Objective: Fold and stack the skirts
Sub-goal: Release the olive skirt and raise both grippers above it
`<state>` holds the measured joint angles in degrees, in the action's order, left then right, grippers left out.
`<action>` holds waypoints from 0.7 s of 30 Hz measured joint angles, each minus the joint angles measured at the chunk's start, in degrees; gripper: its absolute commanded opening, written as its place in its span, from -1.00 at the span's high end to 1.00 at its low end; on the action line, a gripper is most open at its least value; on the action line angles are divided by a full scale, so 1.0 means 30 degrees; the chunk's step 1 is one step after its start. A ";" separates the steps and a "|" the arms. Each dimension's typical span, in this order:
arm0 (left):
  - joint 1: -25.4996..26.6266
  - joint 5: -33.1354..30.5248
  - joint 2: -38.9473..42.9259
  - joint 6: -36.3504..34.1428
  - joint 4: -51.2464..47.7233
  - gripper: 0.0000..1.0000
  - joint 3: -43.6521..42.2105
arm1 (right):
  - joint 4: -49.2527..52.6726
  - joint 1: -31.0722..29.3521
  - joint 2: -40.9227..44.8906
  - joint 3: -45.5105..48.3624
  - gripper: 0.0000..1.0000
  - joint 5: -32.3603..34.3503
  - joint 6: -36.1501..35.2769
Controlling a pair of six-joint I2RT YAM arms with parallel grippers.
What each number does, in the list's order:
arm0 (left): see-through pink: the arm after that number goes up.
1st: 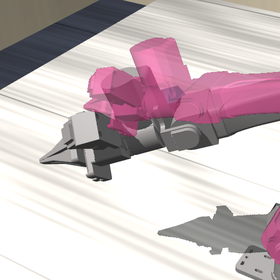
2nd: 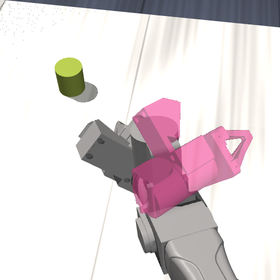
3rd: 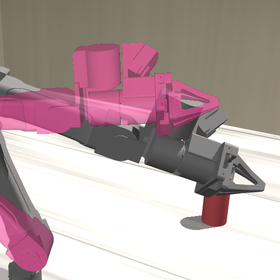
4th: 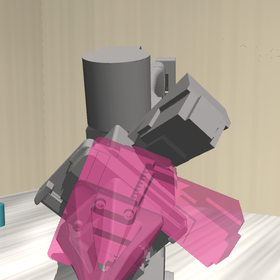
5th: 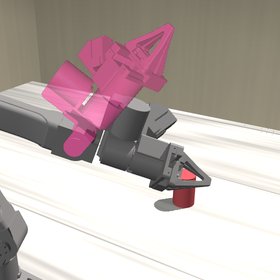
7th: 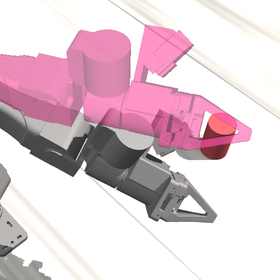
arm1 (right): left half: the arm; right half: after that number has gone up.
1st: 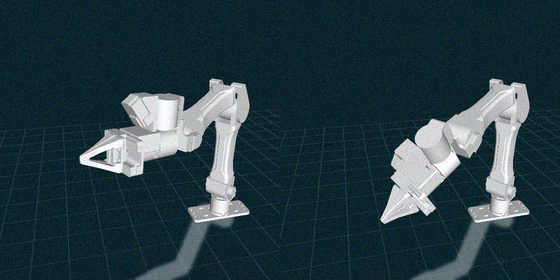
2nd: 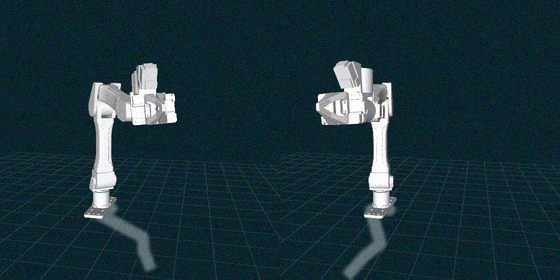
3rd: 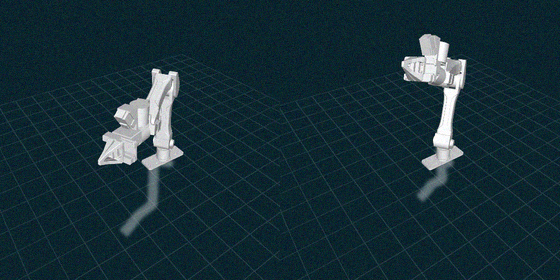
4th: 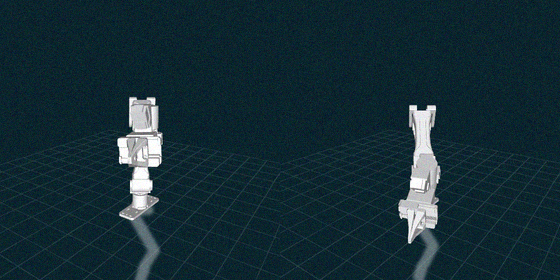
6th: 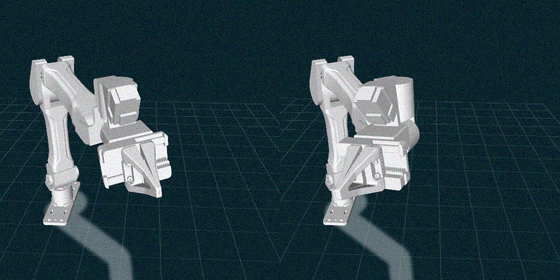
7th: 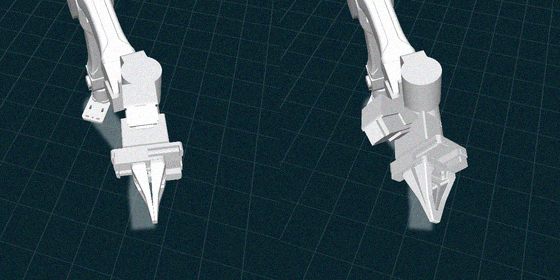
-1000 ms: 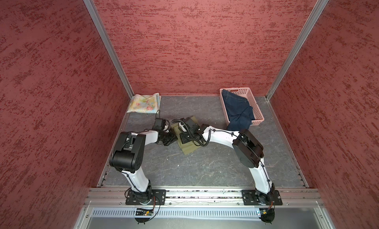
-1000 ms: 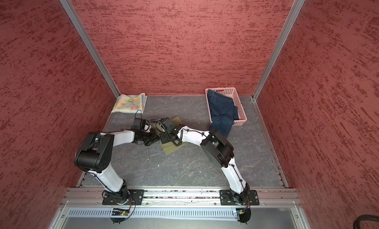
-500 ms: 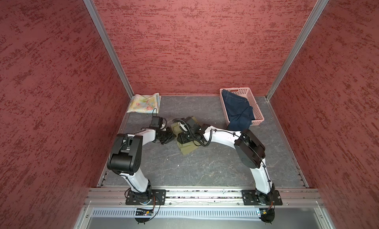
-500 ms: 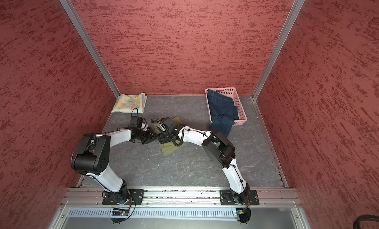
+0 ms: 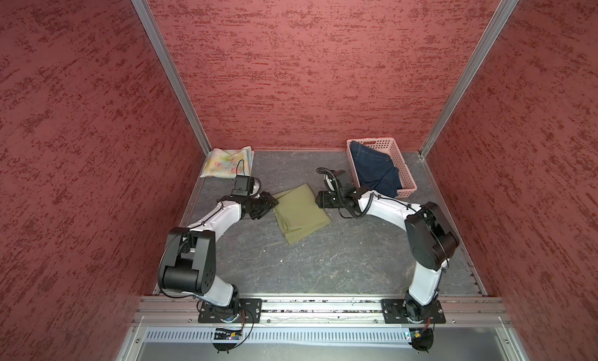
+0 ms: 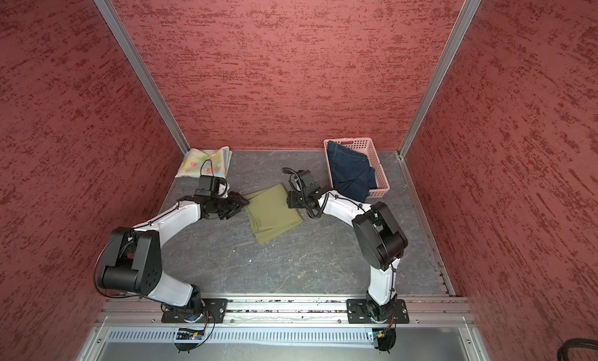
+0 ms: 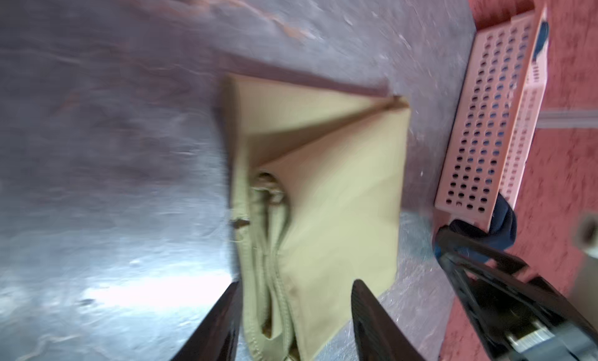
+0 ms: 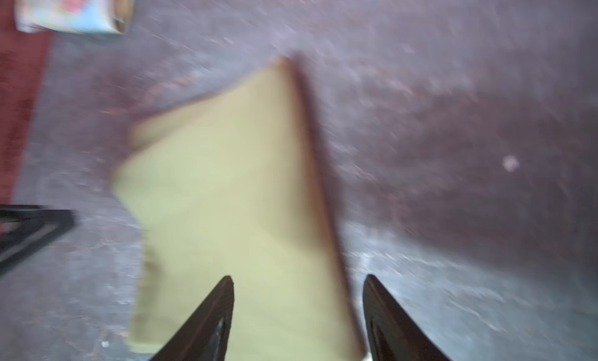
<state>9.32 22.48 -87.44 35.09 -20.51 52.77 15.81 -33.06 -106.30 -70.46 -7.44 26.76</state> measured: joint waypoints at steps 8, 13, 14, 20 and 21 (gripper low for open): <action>0.3898 -0.3009 -0.2164 -0.1370 -0.1144 -0.11 0.2783 | -0.1027 0.0313 0.0007 0.1406 -0.29 -0.0488 0.0532; 0.4051 -0.4350 -0.4605 -0.1880 -0.1894 -0.11 0.3599 | -0.1668 0.0306 0.0270 0.2208 -0.29 -0.0627 0.0663; 0.4014 -0.4524 -0.4983 -0.1960 -0.2047 -0.11 0.3679 | -0.1719 0.0306 0.0379 0.2361 -0.30 -0.0619 0.0656; 0.3781 -0.4699 -0.6105 -0.2215 -0.2463 -0.10 0.4648 | -0.1836 0.0306 0.0976 0.2586 -0.32 -0.0444 0.0328; 0.3708 -0.4641 -0.6127 -0.2237 -0.2484 -0.10 0.4670 | -0.1821 0.0306 0.0969 0.2477 -0.32 -0.0415 0.0204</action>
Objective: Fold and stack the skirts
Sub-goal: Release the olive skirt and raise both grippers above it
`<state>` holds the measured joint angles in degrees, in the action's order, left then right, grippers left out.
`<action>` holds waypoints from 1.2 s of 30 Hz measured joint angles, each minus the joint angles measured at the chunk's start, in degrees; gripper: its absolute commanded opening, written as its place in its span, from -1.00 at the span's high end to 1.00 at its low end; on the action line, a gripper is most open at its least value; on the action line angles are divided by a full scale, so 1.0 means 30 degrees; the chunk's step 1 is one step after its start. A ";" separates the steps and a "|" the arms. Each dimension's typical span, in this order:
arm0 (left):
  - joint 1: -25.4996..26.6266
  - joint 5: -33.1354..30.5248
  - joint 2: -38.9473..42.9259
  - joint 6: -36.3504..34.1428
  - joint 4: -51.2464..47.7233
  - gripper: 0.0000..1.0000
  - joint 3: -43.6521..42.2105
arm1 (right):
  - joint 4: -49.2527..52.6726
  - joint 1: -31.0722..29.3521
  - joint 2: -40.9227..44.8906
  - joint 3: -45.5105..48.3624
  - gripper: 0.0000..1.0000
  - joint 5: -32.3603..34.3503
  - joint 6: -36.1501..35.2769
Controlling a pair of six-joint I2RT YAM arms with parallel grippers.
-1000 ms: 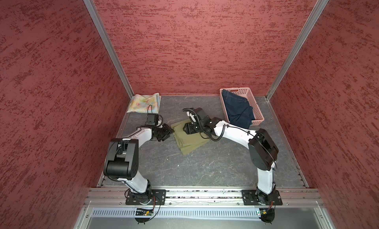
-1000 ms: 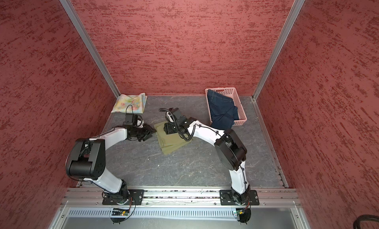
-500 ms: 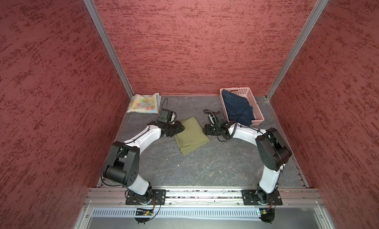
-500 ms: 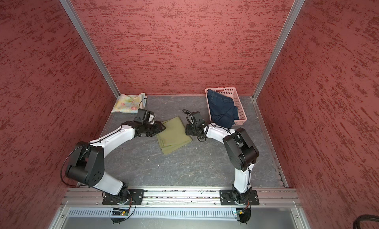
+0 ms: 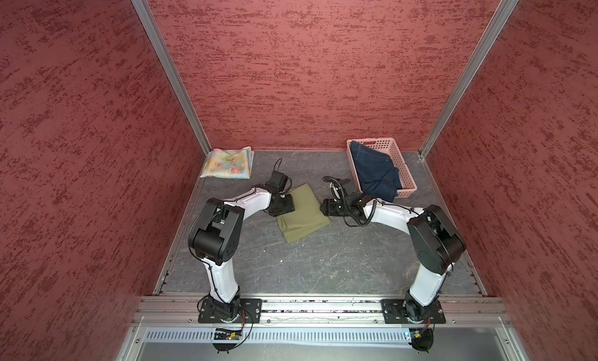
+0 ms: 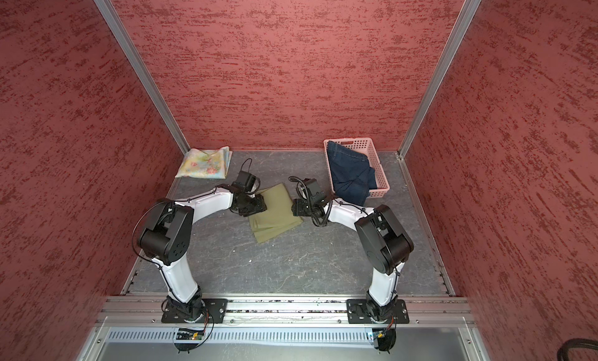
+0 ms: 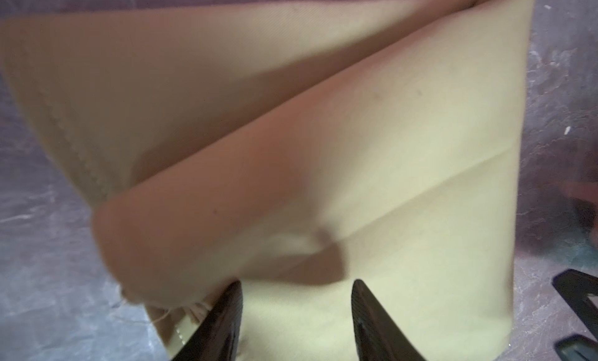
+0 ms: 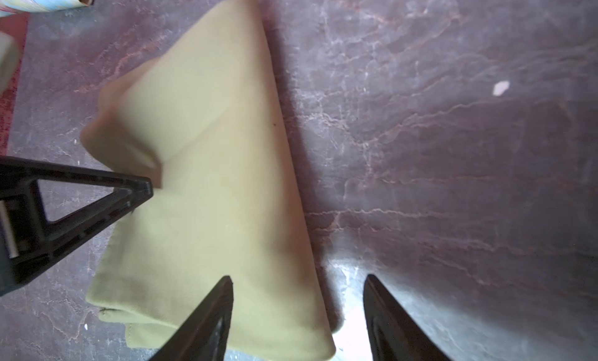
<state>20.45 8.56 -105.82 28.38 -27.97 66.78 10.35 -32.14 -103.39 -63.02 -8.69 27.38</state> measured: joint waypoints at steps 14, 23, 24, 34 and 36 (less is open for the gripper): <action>-0.3504 0.3869 0.4809 0.0095 0.2667 -0.51 -0.2900 | 0.0612 -0.0087 -0.1392 -0.3708 -0.33 0.0364 -0.2076; -0.5078 0.3402 0.3031 -0.0357 0.3177 -0.52 -0.2521 | 0.2062 -0.0954 -0.3628 -0.7337 -0.33 0.1953 -0.3599; -0.5187 0.3308 0.2790 -0.0430 0.3191 -0.52 -0.2543 | 0.2171 -0.1049 -0.3861 -0.7657 -0.32 0.2040 -0.3716; -0.5530 0.3053 0.0758 -0.2492 0.4022 -0.56 -0.1894 | 0.3599 -0.1763 -0.5814 -1.0047 -0.32 0.2317 -0.4240; -0.5530 0.3096 0.0466 -0.2973 0.4073 -0.56 -0.1661 | 0.3832 -0.1931 -0.6288 -1.0622 -0.32 0.2295 -0.4233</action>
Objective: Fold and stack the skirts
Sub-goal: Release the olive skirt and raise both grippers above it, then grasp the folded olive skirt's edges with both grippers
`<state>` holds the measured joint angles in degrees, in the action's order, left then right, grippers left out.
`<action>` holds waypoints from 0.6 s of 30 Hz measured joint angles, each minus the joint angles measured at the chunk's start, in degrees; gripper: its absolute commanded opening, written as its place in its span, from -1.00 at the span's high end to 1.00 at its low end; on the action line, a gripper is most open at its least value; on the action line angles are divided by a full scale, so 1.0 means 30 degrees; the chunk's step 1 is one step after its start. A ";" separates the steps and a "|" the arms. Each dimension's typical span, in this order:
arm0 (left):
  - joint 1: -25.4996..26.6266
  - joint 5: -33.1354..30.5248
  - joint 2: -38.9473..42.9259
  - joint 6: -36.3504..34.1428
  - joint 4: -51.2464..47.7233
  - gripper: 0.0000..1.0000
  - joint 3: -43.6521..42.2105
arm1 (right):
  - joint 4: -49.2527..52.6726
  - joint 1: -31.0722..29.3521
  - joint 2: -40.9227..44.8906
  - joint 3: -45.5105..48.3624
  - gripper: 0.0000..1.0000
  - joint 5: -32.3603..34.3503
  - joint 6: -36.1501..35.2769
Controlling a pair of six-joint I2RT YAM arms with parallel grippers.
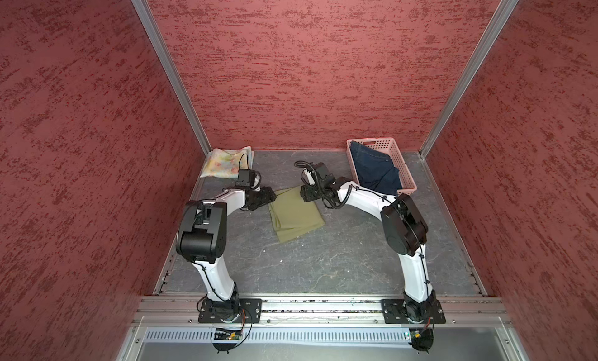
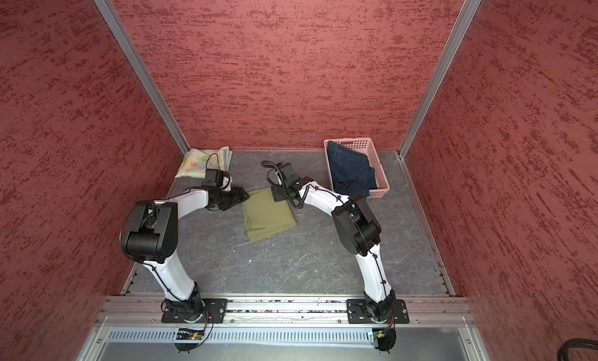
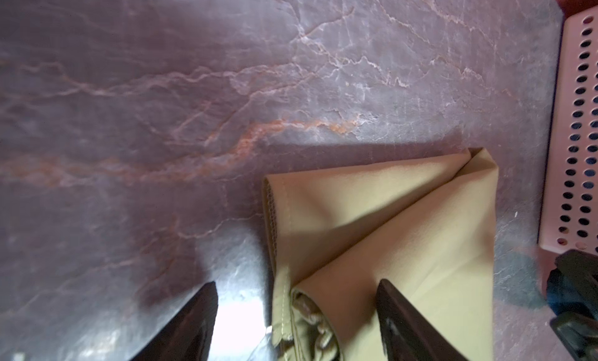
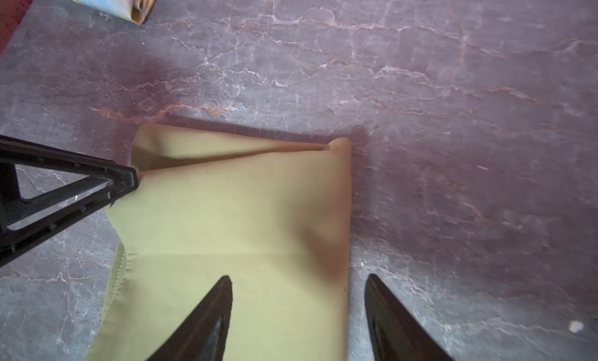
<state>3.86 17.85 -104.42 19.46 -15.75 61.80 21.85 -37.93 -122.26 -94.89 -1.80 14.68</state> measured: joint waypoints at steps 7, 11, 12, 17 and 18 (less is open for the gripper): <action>-0.0095 0.0860 -0.0707 -0.0889 0.0131 -0.54 0.0743 | 0.0787 -0.0284 -0.1719 -0.2164 -0.31 0.0015 0.0590; -0.0080 0.1275 -0.1056 -0.1158 0.0109 -0.52 0.0947 | 0.1457 -0.0306 -0.2455 -0.2958 -0.31 0.0153 0.0969; -0.0073 0.1370 -0.1137 -0.1180 0.0051 -0.52 0.0947 | 0.1581 -0.0321 -0.2623 -0.3075 -0.31 0.0175 0.1049; -0.0073 0.1719 -0.1304 -0.1290 -0.0204 -0.51 0.1049 | 0.2229 -0.0240 -0.3417 -0.3614 -0.31 0.0175 0.1472; -0.0073 0.1785 -0.1370 -0.1297 -0.0306 -0.50 0.1166 | 0.2382 -0.0204 -0.3541 -0.3730 -0.31 0.0175 0.1515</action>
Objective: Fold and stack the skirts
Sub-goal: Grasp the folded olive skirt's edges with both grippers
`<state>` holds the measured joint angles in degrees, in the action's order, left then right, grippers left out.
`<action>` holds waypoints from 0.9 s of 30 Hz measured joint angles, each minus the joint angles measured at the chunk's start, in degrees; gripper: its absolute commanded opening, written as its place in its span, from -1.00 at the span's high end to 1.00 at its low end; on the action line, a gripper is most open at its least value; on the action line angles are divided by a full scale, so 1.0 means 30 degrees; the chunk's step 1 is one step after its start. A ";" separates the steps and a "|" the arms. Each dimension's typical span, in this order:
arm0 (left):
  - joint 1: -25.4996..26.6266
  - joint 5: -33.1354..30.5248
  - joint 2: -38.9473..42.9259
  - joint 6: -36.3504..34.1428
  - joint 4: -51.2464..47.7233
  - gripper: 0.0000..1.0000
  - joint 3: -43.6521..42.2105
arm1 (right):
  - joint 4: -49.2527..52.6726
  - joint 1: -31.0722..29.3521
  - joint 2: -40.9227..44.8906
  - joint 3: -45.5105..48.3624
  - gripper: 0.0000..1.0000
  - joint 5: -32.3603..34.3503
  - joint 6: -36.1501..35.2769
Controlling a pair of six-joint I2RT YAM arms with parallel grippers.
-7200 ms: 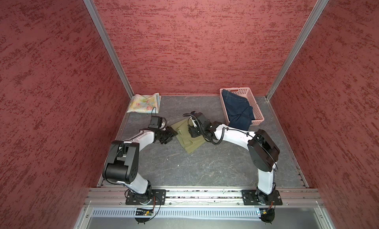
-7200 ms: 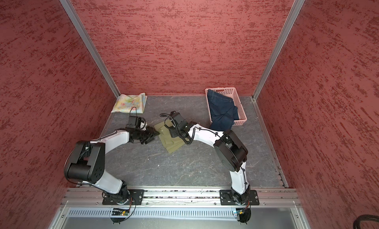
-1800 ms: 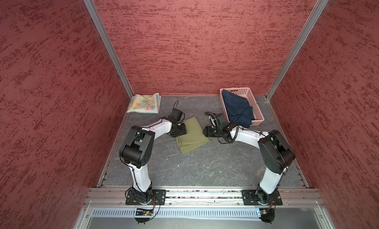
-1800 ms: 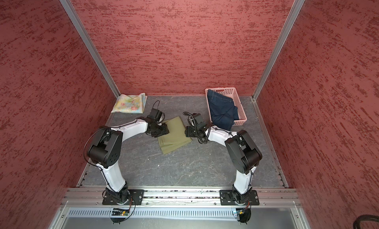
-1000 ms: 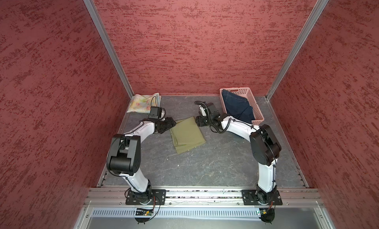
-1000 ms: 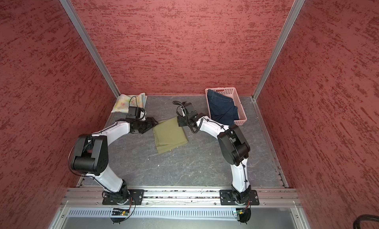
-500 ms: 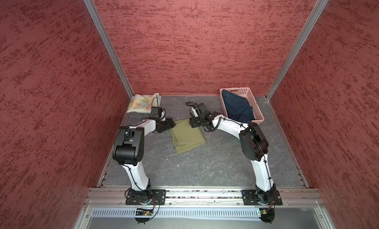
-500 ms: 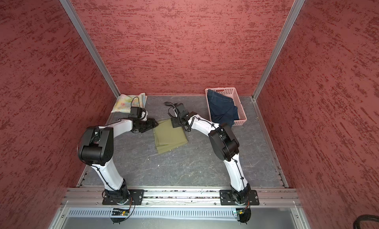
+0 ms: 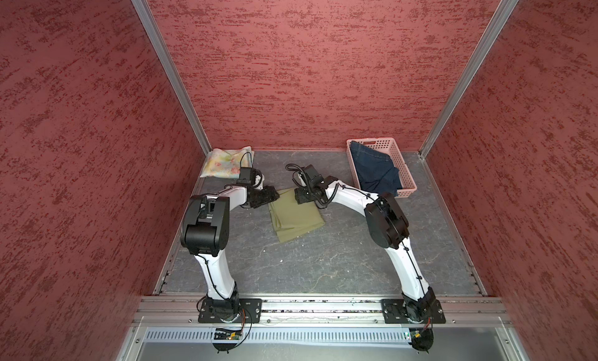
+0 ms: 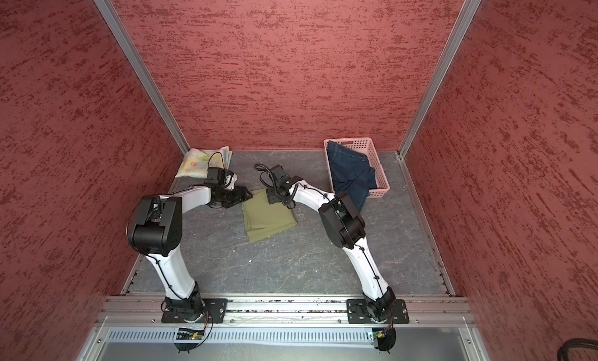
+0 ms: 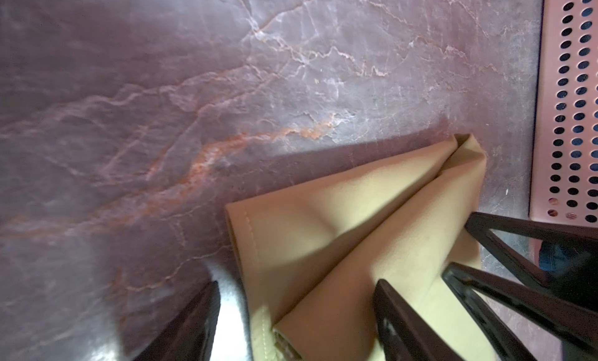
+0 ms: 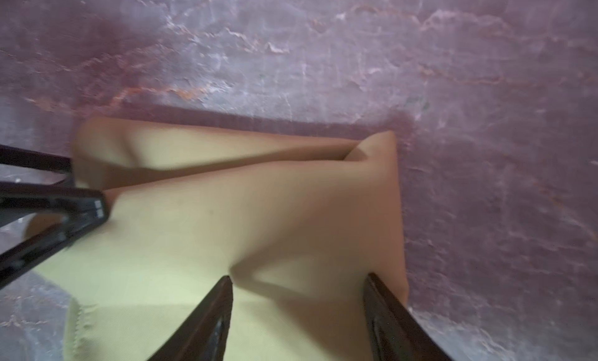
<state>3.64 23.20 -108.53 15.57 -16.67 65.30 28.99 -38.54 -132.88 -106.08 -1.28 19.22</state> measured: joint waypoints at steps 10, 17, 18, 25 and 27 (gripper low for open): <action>0.0058 0.0408 -0.0984 -0.0219 -0.1348 -0.41 0.1552 | 0.0882 0.0612 -0.0612 -0.1144 -0.32 -0.0087 0.0160; 0.0401 -0.0197 -0.1698 -0.0692 -0.3147 -0.41 0.3060 | 0.1362 0.0940 -0.1239 -0.1821 -0.32 -0.0452 0.0233; 0.0481 -0.0350 -0.1749 -0.0787 -0.3330 -0.41 0.3198 | 0.1464 0.0947 -0.1297 -0.1916 -0.32 -0.0495 0.0233; 0.0816 -0.0226 -0.1880 -0.1180 -0.3614 -0.38 0.3366 | 0.1719 0.1064 -0.1333 -0.2229 -0.32 -0.0568 0.0233; 0.0765 0.0364 -0.1800 -0.1129 -0.3220 -0.38 0.3075 | 0.1719 0.1071 -0.1333 -0.2266 -0.32 -0.0634 0.0233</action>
<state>5.93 24.29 -113.93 12.19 -26.33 74.52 34.15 -35.33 -136.88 -112.88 -3.18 19.92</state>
